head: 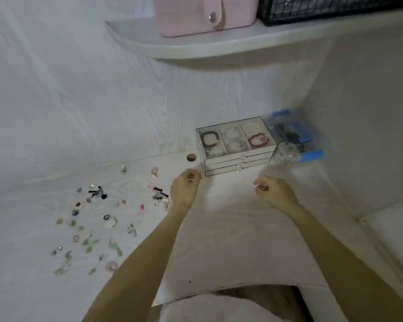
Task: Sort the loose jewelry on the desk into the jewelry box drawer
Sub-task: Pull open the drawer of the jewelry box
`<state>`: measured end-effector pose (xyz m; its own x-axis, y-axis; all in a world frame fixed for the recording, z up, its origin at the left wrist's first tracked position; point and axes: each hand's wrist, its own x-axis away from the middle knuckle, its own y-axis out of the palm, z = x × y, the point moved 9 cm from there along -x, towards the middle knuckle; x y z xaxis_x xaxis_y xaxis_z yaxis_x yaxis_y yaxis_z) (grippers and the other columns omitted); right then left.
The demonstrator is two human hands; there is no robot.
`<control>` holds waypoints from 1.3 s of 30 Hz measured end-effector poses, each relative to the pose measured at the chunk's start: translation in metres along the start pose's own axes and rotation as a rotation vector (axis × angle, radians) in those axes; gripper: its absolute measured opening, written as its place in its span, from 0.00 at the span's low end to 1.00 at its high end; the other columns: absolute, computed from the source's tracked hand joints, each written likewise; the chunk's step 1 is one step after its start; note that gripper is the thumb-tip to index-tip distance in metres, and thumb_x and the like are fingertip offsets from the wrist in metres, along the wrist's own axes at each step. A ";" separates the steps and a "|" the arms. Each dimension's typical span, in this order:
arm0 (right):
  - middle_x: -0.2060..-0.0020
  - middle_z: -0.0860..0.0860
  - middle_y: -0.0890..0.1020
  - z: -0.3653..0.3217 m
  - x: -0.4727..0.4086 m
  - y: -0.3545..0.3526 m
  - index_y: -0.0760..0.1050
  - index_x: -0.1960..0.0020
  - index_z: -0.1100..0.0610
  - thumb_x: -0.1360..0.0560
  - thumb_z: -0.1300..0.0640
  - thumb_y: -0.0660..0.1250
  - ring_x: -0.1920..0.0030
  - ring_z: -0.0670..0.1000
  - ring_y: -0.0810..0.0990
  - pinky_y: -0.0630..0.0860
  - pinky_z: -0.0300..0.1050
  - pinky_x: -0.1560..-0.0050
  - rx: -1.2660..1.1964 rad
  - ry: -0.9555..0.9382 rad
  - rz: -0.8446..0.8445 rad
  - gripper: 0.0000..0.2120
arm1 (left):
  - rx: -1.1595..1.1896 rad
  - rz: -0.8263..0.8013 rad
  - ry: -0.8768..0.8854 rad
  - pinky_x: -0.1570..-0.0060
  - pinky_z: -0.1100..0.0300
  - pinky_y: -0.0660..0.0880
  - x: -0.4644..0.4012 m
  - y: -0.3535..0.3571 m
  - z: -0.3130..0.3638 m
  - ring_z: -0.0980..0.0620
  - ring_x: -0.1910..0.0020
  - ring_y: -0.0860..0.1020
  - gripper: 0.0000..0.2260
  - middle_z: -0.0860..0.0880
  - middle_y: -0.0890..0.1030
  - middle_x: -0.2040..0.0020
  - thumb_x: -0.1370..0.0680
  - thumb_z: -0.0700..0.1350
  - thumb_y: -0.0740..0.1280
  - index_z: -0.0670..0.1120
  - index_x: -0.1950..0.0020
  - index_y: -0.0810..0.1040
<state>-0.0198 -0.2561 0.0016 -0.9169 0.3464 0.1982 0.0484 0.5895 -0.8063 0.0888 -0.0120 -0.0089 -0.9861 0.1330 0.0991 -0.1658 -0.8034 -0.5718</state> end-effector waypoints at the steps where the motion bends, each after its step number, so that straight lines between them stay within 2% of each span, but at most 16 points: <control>1: 0.54 0.53 0.83 0.007 -0.004 0.003 0.79 0.47 0.54 0.28 0.58 0.68 0.53 0.54 0.80 0.73 0.42 0.55 -0.074 0.045 0.040 0.09 | 0.090 0.014 -0.032 0.52 0.56 0.75 -0.005 0.006 0.001 0.51 0.53 0.81 0.07 0.52 0.83 0.54 0.24 0.53 0.62 0.54 0.54 0.78; 6: 0.52 0.54 0.81 0.016 -0.030 0.018 0.75 0.44 0.57 0.27 0.58 0.68 0.52 0.52 0.78 0.72 0.41 0.54 -0.408 0.242 0.142 0.12 | 0.343 -0.039 -0.136 0.53 0.63 0.70 -0.035 0.033 0.015 0.56 0.53 0.75 0.17 0.51 0.77 0.49 0.23 0.52 0.65 0.45 0.38 0.73; 10: 0.49 0.56 0.81 0.015 -0.059 0.033 0.74 0.45 0.60 0.29 0.55 0.71 0.48 0.56 0.78 0.74 0.49 0.49 -0.441 0.300 0.179 0.15 | 0.264 -0.042 -0.081 0.61 0.73 0.73 -0.055 0.035 0.010 0.68 0.58 0.75 0.18 0.52 0.79 0.49 0.25 0.51 0.68 0.45 0.38 0.74; 12: 0.51 0.56 0.82 0.017 -0.067 0.040 0.74 0.47 0.60 0.30 0.54 0.72 0.48 0.58 0.78 0.74 0.51 0.49 -0.383 0.342 0.212 0.16 | 0.245 -0.034 -0.068 0.62 0.76 0.73 -0.058 0.034 0.006 0.70 0.59 0.75 0.18 0.53 0.79 0.51 0.25 0.50 0.69 0.45 0.38 0.74; 15: 0.53 0.56 0.82 0.016 -0.074 0.046 0.74 0.48 0.58 0.31 0.53 0.71 0.48 0.60 0.75 0.71 0.51 0.47 -0.264 0.402 0.251 0.15 | 0.267 -0.030 -0.077 0.60 0.72 0.75 -0.058 0.034 0.005 0.66 0.58 0.77 0.18 0.53 0.79 0.51 0.26 0.50 0.69 0.46 0.39 0.74; 18: 0.52 0.58 0.81 0.017 -0.077 0.053 0.74 0.46 0.57 0.31 0.55 0.70 0.47 0.61 0.74 0.71 0.52 0.47 -0.275 0.418 0.275 0.15 | 0.331 -0.045 -0.117 0.53 0.57 0.79 -0.056 0.038 0.002 0.53 0.54 0.80 0.18 0.50 0.80 0.48 0.26 0.51 0.69 0.47 0.38 0.74; 20: 0.53 0.59 0.81 0.018 -0.079 0.053 0.75 0.46 0.57 0.30 0.57 0.69 0.48 0.61 0.74 0.70 0.52 0.48 -0.237 0.407 0.296 0.13 | 0.350 -0.042 -0.133 0.51 0.53 0.79 -0.055 0.039 0.001 0.52 0.53 0.80 0.18 0.49 0.80 0.48 0.26 0.51 0.69 0.47 0.38 0.73; 25: 0.57 0.56 0.82 0.018 -0.070 0.048 0.77 0.51 0.54 0.30 0.54 0.68 0.49 0.59 0.74 0.66 0.49 0.50 -0.088 0.367 0.326 0.09 | 0.350 -0.024 -0.122 0.50 0.51 0.79 -0.052 0.037 0.005 0.51 0.51 0.80 0.18 0.49 0.79 0.47 0.25 0.50 0.68 0.47 0.38 0.73; 29: 0.59 0.54 0.82 0.029 -0.040 0.050 0.78 0.55 0.54 0.32 0.55 0.69 0.48 0.58 0.72 0.63 0.48 0.50 -0.139 0.362 0.335 0.06 | 0.374 -0.038 -0.168 0.49 0.53 0.78 -0.052 0.039 0.001 0.51 0.50 0.79 0.18 0.48 0.79 0.45 0.25 0.51 0.69 0.47 0.37 0.73; 35: 0.61 0.55 0.82 0.048 0.007 0.052 0.78 0.55 0.55 0.32 0.57 0.71 0.48 0.58 0.71 0.60 0.45 0.50 -0.211 0.348 0.357 0.06 | 0.422 -0.103 -0.280 0.44 0.54 0.74 -0.033 0.052 -0.015 0.52 0.44 0.75 0.22 0.50 0.75 0.39 0.24 0.53 0.66 0.48 0.33 0.68; 37: 0.61 0.55 0.81 0.052 0.013 0.052 0.78 0.55 0.56 0.32 0.57 0.72 0.48 0.58 0.71 0.60 0.45 0.50 -0.210 0.335 0.365 0.07 | 0.416 -0.135 -0.327 0.42 0.52 0.74 -0.014 0.061 -0.029 0.51 0.43 0.74 0.23 0.49 0.73 0.38 0.24 0.52 0.66 0.48 0.31 0.66; 39: 0.61 0.53 0.82 0.054 0.017 0.054 0.78 0.55 0.55 0.32 0.57 0.72 0.48 0.58 0.71 0.61 0.45 0.50 -0.195 0.335 0.355 0.07 | 0.370 -0.188 -0.348 0.42 0.51 0.74 0.004 0.070 -0.040 0.52 0.44 0.74 0.24 0.48 0.73 0.38 0.24 0.46 0.67 0.46 0.30 0.65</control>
<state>-0.0545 -0.2580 -0.0684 -0.6552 0.7451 0.1244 0.4353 0.5069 -0.7440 0.0733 -0.0442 -0.0809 -0.8697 0.1443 0.4721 -0.2650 -0.9433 -0.1998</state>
